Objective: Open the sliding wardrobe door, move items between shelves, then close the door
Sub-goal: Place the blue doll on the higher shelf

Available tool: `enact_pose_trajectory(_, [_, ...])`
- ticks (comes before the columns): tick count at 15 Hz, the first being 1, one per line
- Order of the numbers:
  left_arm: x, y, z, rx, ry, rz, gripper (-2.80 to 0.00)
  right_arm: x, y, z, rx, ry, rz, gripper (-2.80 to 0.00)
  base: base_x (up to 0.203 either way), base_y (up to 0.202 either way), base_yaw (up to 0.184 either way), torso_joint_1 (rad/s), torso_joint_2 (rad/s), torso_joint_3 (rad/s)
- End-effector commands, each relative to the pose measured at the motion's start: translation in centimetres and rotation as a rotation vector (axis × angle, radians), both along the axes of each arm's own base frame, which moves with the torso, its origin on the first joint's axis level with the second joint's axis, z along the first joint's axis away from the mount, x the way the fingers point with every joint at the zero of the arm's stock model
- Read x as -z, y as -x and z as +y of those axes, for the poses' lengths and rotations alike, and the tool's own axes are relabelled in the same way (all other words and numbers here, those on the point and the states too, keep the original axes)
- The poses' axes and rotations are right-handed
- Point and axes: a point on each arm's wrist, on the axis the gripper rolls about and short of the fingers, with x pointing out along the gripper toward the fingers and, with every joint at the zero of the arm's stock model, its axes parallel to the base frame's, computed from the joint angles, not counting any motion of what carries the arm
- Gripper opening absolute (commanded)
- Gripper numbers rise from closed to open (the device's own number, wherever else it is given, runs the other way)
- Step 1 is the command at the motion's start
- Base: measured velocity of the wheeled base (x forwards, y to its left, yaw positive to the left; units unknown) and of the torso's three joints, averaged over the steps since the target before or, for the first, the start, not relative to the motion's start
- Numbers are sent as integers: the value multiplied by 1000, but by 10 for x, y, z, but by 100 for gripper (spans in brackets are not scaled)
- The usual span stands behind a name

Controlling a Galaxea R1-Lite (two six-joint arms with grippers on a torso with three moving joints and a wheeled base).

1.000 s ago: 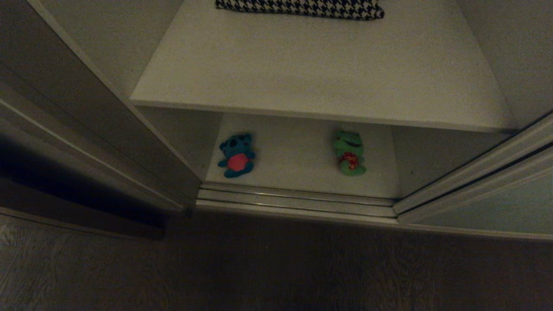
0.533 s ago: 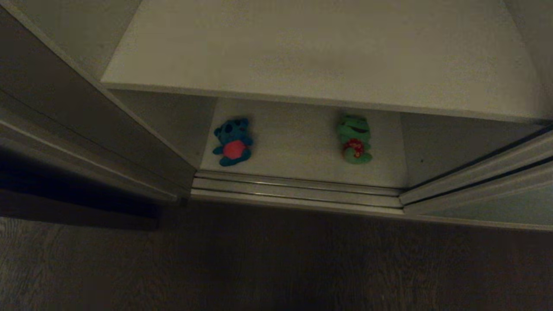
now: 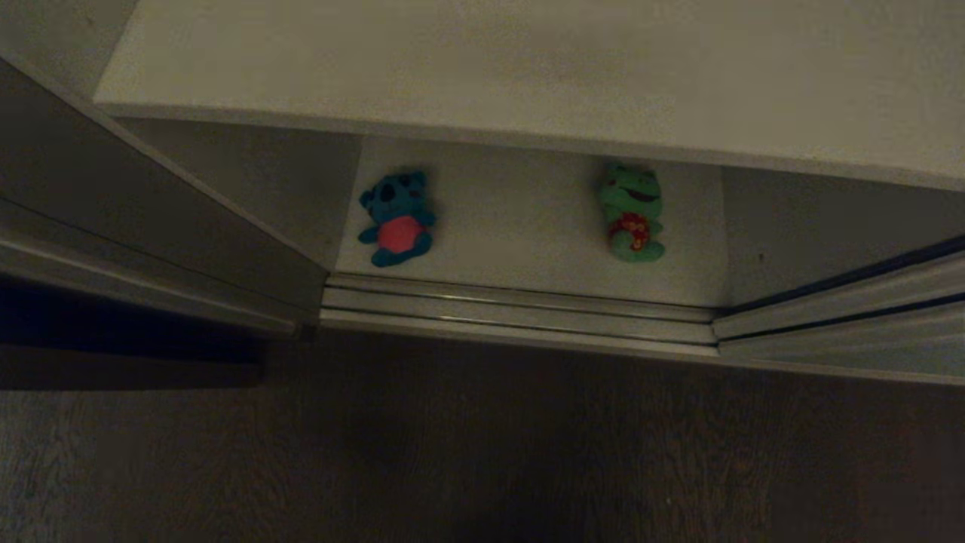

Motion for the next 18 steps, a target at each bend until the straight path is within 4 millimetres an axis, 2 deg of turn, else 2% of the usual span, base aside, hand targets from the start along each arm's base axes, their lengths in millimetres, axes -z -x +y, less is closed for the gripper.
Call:
enact_pose_trajectory(1, [0, 0, 0, 2, -2, 1, -280, 0, 0, 0, 0, 0, 1, -280, 0, 0, 0, 2, 3, -198])
enact_pose_trajectory(7, [0, -1, 0, 0, -9, -6, -280, 0, 0, 0, 0, 0, 1, -280, 0, 0, 0, 4, 2, -192])
enact_pose_trajectory(11, [1, -1, 0, 9, -28, -3, -280, 0, 0, 0, 0, 0, -1, -280, 0, 0, 0, 0, 5, -39])
enact_pose_trajectory(13, [-2, 0, -1, 42, -92, -10, -280, 0, 0, 0, 1, 0, -1, -280, 0, 0, 0, 0, 0, 0])
enact_pose_trajectory(16, [-38, 9, -2, 104, -94, -79, -280, 0, 0, 0, 0, 0, 0, -280, 0, 0, 0, 0, 0, 0])
enact_pose_trajectory(18, [-61, -5, -3, 158, -61, 26, -280, 0, 0, 0, 0, 0, 0, -280, 0, 0, 0, 0, 0, 0])
